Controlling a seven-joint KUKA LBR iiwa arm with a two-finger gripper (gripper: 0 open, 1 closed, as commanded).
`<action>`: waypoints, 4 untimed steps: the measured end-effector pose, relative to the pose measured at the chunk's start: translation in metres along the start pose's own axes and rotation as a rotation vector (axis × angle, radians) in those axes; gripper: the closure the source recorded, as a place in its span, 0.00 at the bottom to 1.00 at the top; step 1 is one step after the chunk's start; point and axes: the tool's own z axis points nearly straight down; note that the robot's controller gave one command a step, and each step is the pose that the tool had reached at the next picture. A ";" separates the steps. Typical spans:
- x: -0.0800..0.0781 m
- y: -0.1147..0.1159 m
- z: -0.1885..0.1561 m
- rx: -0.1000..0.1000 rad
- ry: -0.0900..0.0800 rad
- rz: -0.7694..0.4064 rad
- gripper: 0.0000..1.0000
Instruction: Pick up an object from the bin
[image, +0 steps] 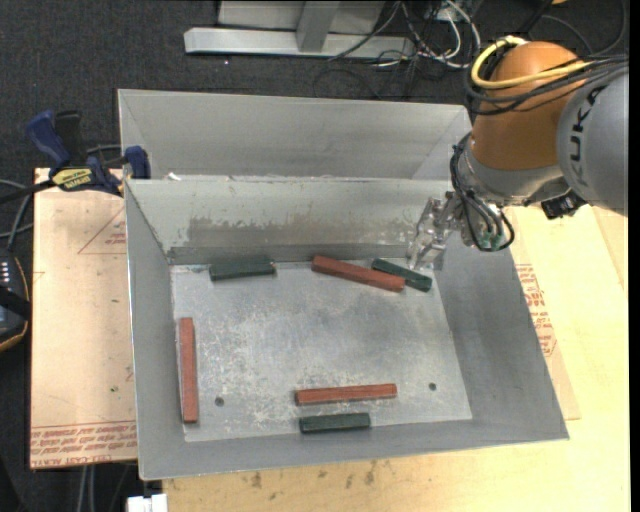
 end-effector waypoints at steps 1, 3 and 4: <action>0.011 0.011 0.069 0.000 0.007 0.125 0.00; 0.004 0.016 0.121 -0.003 -0.013 0.375 1.00; 0.004 0.016 0.121 -0.003 -0.013 0.375 1.00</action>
Offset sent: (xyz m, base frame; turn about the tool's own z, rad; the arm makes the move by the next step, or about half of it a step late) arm 0.0000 0.0000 0.0000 0.0000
